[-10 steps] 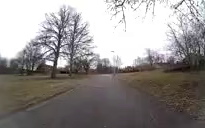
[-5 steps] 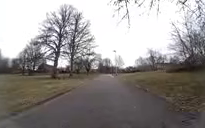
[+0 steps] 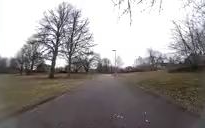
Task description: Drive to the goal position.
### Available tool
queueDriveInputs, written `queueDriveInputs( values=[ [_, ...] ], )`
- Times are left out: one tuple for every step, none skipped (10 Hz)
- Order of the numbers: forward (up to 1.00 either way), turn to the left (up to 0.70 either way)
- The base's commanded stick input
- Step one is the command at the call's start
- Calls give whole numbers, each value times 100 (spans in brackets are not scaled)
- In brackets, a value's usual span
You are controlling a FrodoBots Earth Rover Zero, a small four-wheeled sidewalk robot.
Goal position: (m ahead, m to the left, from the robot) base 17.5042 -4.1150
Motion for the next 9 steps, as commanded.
queueDriveInputs(
  values=[
    [100,0],
    [100,0],
    [100,0],
    [100,0],
    [100,0],
    [100,0],
    [100,0],
    [100,0],
    [100,0]
  ],
)
